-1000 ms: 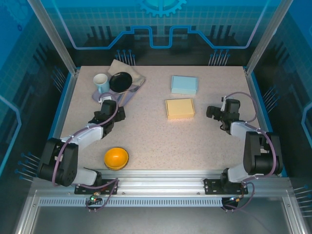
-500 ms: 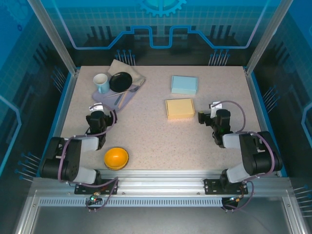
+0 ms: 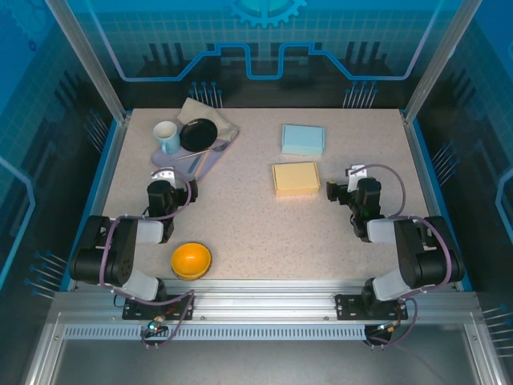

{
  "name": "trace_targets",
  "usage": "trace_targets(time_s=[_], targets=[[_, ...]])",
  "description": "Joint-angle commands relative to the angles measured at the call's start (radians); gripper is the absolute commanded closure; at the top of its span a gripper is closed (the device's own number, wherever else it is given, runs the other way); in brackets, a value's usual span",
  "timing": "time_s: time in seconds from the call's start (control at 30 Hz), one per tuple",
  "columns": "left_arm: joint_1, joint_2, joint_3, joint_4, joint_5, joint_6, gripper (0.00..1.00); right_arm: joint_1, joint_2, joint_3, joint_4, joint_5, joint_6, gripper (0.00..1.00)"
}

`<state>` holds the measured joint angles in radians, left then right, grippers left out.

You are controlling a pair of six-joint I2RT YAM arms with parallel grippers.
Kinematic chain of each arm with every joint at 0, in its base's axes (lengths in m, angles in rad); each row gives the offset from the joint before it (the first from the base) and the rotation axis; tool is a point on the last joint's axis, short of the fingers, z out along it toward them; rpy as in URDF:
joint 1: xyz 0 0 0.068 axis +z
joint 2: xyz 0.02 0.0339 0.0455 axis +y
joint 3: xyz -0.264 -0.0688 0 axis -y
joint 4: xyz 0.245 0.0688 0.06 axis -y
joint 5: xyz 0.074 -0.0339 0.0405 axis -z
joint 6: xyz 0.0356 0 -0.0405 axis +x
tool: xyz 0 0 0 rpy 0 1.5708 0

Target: Fold the paper box

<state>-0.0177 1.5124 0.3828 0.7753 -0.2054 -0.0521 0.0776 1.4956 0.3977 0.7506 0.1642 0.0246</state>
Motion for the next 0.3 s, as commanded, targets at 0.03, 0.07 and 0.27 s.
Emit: trace_targets(time_s=[0.03, 0.07, 0.27], targets=[[-0.001, 0.005, 0.032, 0.011, 0.073, 0.039, 0.01, -0.009, 0.005, 0.014, 0.038, -0.011, -0.006, 0.00], [0.001, 0.005, 0.037, 0.000, 0.083, 0.038, 0.01, -0.009, 0.006, 0.015, 0.038, -0.011, -0.006, 0.00], [0.008, 0.006, 0.039, 0.000, 0.117, 0.043, 0.01, -0.009, 0.006, 0.014, 0.038, -0.010, -0.005, 0.00]])
